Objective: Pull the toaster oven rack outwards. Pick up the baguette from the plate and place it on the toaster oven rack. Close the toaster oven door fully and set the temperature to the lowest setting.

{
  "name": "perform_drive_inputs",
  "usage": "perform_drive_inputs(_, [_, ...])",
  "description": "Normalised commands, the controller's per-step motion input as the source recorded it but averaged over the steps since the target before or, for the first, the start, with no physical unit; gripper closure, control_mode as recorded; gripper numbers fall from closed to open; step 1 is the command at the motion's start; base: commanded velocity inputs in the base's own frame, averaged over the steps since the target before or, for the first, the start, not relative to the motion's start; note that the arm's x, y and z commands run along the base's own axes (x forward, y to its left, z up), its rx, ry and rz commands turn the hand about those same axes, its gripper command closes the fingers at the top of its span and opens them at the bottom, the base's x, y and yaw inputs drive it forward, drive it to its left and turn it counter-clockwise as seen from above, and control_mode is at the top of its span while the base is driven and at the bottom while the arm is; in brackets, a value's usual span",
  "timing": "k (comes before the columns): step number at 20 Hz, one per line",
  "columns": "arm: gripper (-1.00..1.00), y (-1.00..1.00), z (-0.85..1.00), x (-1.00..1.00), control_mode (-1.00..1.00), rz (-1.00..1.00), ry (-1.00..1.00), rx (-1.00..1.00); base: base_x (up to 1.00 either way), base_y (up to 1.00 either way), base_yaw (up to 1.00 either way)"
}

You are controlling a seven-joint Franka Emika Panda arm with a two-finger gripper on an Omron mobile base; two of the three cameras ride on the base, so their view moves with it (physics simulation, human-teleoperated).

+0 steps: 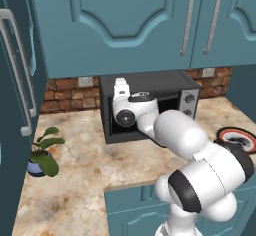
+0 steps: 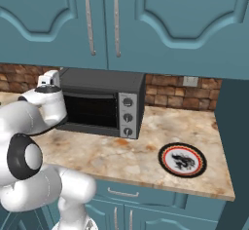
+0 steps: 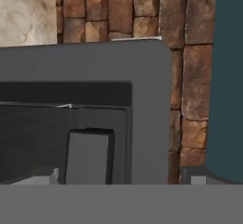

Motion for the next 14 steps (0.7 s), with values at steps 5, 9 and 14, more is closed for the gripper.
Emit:
perform_drive_inputs(5, [-1.0,0.67,0.0,0.0,-1.0,0.04,0.0,0.0,0.0,0.0,0.0])
perform_drive_inputs(9, [-1.0,0.9,0.0,0.0,-1.0,0.02,0.0,0.0,0.0,0.0,0.0])
perform_drive_inputs(14, [-1.0,0.91,0.0,-0.12,-1.0,0.0,0.0,0.0,0.0,0.0,0.0])
